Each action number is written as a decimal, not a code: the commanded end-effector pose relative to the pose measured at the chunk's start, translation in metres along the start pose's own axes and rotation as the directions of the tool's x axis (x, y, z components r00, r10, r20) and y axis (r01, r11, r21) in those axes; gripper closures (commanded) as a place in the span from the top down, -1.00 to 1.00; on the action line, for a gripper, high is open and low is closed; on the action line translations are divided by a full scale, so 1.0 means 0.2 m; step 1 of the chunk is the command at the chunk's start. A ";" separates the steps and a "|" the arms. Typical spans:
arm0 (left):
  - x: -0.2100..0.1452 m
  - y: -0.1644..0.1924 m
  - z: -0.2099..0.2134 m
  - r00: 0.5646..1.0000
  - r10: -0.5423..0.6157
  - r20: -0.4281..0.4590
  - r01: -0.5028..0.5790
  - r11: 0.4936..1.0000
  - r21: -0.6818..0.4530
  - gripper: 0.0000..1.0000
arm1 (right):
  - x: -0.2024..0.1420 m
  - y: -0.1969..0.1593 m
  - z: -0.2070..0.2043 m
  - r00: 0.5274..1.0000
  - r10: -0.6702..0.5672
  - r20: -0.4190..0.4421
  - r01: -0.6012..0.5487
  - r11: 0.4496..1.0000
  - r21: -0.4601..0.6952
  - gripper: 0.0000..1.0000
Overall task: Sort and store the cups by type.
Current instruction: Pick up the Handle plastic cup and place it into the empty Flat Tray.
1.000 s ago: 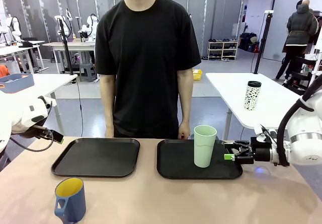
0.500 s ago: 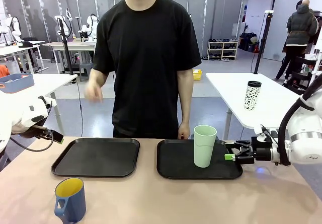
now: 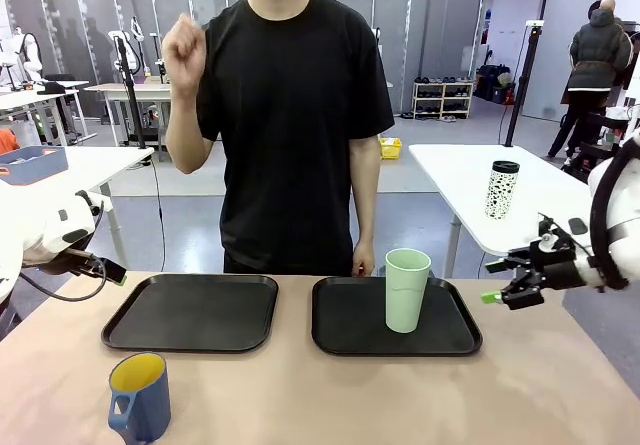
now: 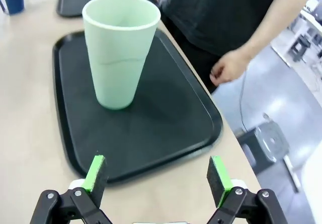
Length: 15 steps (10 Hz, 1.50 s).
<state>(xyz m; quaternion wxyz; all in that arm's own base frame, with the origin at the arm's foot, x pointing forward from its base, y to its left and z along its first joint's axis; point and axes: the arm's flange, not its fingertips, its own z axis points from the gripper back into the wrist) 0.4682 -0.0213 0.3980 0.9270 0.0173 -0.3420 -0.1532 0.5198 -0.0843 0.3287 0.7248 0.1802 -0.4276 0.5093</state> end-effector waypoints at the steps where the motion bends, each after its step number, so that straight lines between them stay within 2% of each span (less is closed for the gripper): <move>1: 0.01 0.00 0.00 1.000 0.002 0.002 -0.002 1.000 0.003 1.00 | 0.12 0.16 0.05 0.978 0.031 -0.208 -0.024 0.999 0.035 1.00; 3: 0.01 0.00 0.00 1.000 0.002 0.002 -0.002 1.000 0.003 1.00 | 0.18 0.28 0.14 0.921 0.125 -0.368 -0.089 0.990 0.113 1.00; 5: 0.01 0.00 0.00 1.000 0.002 0.002 -0.002 1.000 0.003 1.00 | 0.22 0.40 0.20 0.877 0.202 -0.435 -0.150 0.977 0.150 1.00; 8: 0.01 0.00 0.00 1.000 0.002 0.002 -0.002 1.000 0.003 1.00 | 0.24 0.50 0.24 0.831 0.236 -0.503 -0.168 0.970 0.177 1.00; 10: 0.01 0.00 0.00 1.000 0.002 0.002 -0.002 1.000 0.003 1.00 | 0.20 0.47 0.23 0.847 0.258 -0.466 -0.191 0.964 0.186 1.00; 15: 0.01 0.00 0.00 1.000 0.002 0.002 -0.002 1.000 0.003 1.00 | 0.20 0.47 0.23 0.847 0.258 -0.466 -0.191 0.964 0.186 1.00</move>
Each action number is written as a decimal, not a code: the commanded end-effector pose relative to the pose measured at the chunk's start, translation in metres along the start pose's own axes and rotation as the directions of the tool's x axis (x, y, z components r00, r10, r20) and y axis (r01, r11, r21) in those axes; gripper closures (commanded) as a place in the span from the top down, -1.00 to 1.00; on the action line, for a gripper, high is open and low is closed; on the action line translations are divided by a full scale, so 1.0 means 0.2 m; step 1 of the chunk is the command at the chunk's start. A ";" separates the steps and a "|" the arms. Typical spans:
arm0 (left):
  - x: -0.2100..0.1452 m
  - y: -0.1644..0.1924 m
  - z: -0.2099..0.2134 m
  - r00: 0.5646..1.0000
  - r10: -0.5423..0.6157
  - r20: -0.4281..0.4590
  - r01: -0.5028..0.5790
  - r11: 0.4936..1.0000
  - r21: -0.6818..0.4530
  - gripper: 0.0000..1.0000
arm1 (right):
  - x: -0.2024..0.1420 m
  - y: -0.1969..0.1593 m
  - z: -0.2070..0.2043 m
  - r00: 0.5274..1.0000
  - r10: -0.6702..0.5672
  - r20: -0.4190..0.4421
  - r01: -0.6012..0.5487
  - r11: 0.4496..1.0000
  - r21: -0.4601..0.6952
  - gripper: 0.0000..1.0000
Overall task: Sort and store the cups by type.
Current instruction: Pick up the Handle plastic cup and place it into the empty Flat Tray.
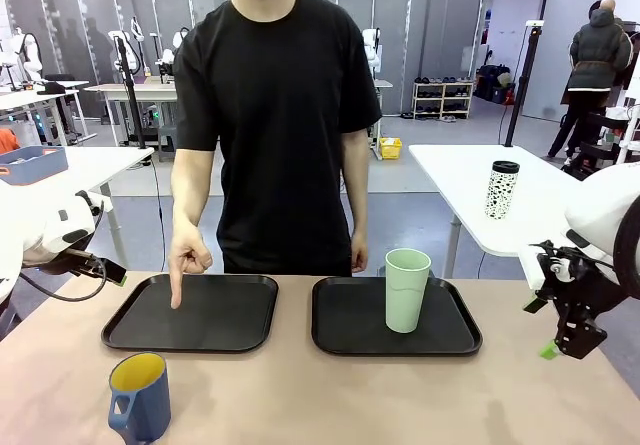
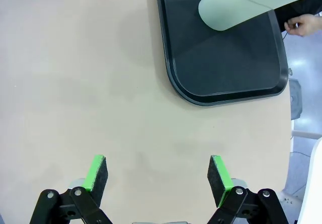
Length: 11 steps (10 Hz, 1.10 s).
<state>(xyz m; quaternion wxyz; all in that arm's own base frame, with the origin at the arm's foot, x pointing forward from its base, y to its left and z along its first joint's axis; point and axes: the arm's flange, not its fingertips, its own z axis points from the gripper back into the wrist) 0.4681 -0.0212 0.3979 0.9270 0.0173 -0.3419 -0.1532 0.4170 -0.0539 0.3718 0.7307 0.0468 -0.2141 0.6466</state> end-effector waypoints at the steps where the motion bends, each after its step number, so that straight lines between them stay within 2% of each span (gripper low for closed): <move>1: 0.00 0.00 0.00 1.000 0.000 0.000 0.000 1.000 0.000 1.00 | 0.00 -0.01 -0.01 1.000 0.002 -0.003 -0.002 1.000 -0.007 1.00; 2: 0.00 0.03 -0.03 0.998 -0.034 0.050 0.032 0.999 0.035 1.00 | 0.00 -0.01 -0.01 1.000 0.002 -0.003 -0.002 1.000 -0.007 1.00; 3: 0.00 0.08 -0.07 0.998 -0.047 0.041 0.046 0.999 0.028 1.00 | 0.00 -0.01 -0.01 1.000 0.002 -0.003 -0.002 1.000 -0.007 1.00; 5: -0.01 0.18 -0.04 0.968 -0.249 0.039 0.246 0.967 0.060 1.00 | 0.00 -0.01 -0.01 1.000 0.002 -0.003 -0.002 1.000 -0.007 1.00; 7: 0.00 0.26 0.01 0.898 -0.440 0.014 0.440 0.898 0.002 1.00 | 0.00 -0.01 -0.01 1.000 0.002 -0.003 -0.002 1.000 -0.007 1.00; 9: -0.02 0.31 0.04 0.755 -0.655 -0.029 0.654 0.756 -0.035 1.00 | 0.00 -0.01 -0.01 1.000 0.002 -0.003 -0.002 1.000 -0.007 1.00; 10: -0.03 0.32 0.05 0.672 -0.740 -0.025 0.732 0.670 -0.122 1.00 | 0.00 -0.01 -0.01 1.000 0.002 -0.003 -0.002 1.000 -0.007 1.00; 11: -0.03 0.34 0.08 0.569 -0.821 -0.052 0.804 0.568 -0.173 1.00 | 0.00 -0.01 -0.01 1.000 0.002 -0.003 -0.002 1.000 -0.007 1.00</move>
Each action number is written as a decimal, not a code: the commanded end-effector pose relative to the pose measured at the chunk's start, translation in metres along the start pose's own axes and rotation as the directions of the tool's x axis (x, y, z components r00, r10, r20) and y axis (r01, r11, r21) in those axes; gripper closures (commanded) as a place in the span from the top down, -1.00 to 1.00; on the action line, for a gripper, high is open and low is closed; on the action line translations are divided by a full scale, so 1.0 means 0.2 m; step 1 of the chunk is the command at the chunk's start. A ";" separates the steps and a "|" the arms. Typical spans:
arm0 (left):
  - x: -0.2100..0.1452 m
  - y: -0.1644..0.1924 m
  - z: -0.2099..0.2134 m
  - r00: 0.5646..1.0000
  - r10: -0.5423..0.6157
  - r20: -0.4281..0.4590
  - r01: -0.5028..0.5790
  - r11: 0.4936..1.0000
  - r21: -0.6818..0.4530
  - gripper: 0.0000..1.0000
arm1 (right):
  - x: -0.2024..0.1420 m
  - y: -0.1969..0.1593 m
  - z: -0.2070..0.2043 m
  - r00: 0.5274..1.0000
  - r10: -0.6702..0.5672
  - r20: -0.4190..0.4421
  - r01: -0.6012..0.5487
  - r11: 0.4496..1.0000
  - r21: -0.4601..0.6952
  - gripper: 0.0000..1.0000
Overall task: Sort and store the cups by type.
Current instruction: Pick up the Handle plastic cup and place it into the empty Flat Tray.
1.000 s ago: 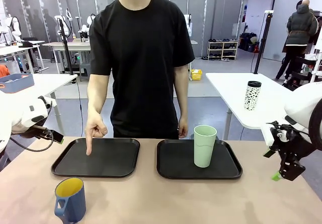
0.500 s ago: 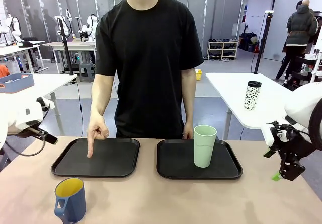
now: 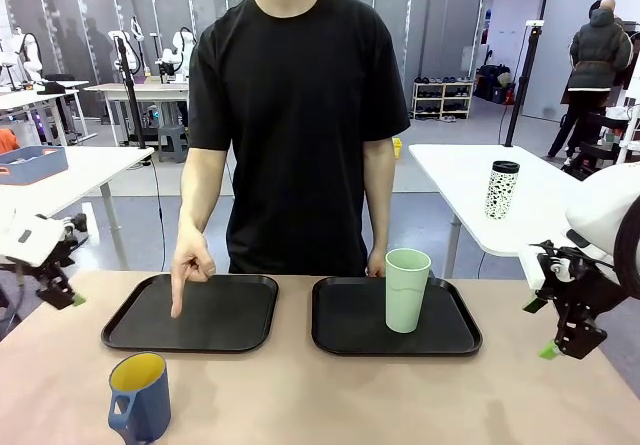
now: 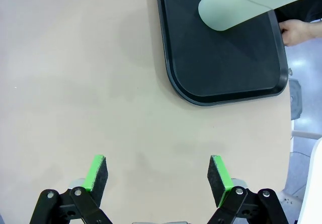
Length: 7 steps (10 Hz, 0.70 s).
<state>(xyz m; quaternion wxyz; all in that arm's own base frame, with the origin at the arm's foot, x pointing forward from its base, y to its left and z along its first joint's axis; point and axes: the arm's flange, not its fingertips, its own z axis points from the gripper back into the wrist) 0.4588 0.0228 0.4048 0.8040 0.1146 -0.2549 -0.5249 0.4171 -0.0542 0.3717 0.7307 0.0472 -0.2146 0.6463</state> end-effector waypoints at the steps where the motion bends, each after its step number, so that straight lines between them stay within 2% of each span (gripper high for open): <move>1: -0.07 0.12 0.03 0.977 -0.211 -0.020 0.209 0.975 -0.079 1.00 | 0.00 -0.01 -0.01 1.000 0.003 -0.005 -0.003 1.000 -0.007 1.00; 3: -0.06 0.09 0.04 0.951 -0.309 -0.012 0.306 0.944 -0.121 1.00 | 0.00 -0.01 -0.01 1.000 0.003 -0.005 -0.003 1.000 -0.007 1.00; 6: -0.04 0.09 0.04 0.949 -0.314 -0.036 0.309 0.945 -0.108 1.00 | 0.00 -0.01 -0.01 1.000 0.003 -0.005 -0.003 1.000 -0.007 1.00; 7: -0.04 0.04 0.05 0.947 -0.321 -0.010 0.317 0.941 -0.119 1.00 | 0.00 -0.01 -0.01 1.000 0.003 -0.005 -0.003 1.000 -0.007 1.00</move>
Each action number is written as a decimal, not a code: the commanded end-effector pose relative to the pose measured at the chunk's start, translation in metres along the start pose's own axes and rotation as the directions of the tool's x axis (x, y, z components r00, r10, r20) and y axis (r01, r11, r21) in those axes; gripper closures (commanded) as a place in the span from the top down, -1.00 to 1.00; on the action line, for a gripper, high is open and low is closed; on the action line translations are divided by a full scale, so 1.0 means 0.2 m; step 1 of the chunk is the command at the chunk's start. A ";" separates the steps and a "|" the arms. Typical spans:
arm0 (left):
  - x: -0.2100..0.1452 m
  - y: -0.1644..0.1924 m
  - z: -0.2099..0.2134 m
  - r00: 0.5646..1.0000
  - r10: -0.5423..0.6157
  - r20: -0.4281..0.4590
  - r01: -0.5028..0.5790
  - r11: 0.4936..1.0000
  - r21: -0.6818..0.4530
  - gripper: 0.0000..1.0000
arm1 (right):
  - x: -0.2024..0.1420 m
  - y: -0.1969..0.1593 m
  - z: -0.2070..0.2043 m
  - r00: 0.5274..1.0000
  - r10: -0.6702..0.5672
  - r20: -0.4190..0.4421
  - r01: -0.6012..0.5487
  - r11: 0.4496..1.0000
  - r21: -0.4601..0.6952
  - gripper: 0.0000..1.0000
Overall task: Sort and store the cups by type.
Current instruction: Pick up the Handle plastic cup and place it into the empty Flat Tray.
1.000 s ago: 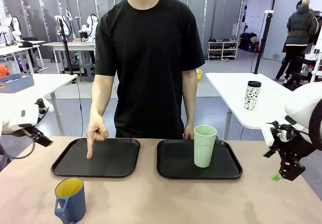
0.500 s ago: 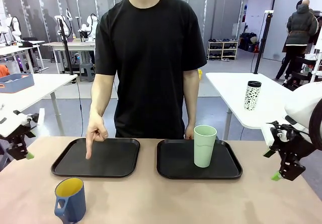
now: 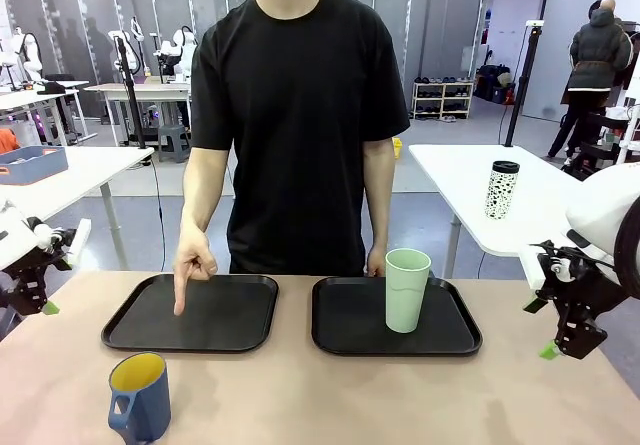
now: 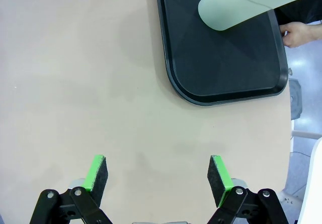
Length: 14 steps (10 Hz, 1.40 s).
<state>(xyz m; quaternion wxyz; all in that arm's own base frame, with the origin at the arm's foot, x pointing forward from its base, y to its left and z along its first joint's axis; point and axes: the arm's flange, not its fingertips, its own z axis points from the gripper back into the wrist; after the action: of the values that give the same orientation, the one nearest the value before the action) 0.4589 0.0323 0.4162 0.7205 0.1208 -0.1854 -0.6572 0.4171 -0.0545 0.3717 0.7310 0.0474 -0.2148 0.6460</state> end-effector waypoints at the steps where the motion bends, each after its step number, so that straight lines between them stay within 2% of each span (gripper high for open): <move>1: -0.01 -0.01 0.00 1.000 -0.006 0.016 0.006 1.000 -0.002 1.00 | 0.00 -0.01 -0.01 1.000 0.004 -0.005 -0.004 1.000 -0.007 1.00; 4: 0.01 0.00 0.00 1.000 0.008 -0.001 -0.008 1.000 0.001 1.00 | 0.00 -0.01 -0.01 1.000 0.004 -0.005 -0.004 1.000 -0.007 1.00; 6: 0.02 -0.06 -0.06 0.995 -0.026 0.093 0.037 0.992 -0.121 1.00 | 0.00 -0.01 -0.01 1.000 0.004 -0.005 -0.004 1.000 -0.007 1.00; 10: -0.04 -0.27 -0.09 0.993 -0.080 0.082 0.096 0.972 -0.213 1.00 | 0.00 -0.01 -0.01 1.000 0.004 -0.005 -0.004 1.000 -0.007 1.00; 11: -0.05 -0.30 -0.11 0.990 -0.086 0.114 0.110 0.968 -0.226 1.00 | 0.00 -0.01 -0.01 1.000 0.004 -0.005 -0.004 1.000 -0.007 1.00; 14: -0.13 -0.35 -0.19 0.944 -0.040 0.328 0.121 0.965 -0.233 1.00 | 0.00 -0.01 -0.01 1.000 0.004 -0.005 -0.004 1.000 -0.007 1.00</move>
<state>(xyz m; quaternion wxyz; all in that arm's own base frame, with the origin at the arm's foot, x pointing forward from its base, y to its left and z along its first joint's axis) 0.4128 0.0393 0.3604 0.6820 -0.0272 -0.1804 -0.7082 0.4172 -0.0543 0.3717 0.7308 0.0476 -0.2150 0.6461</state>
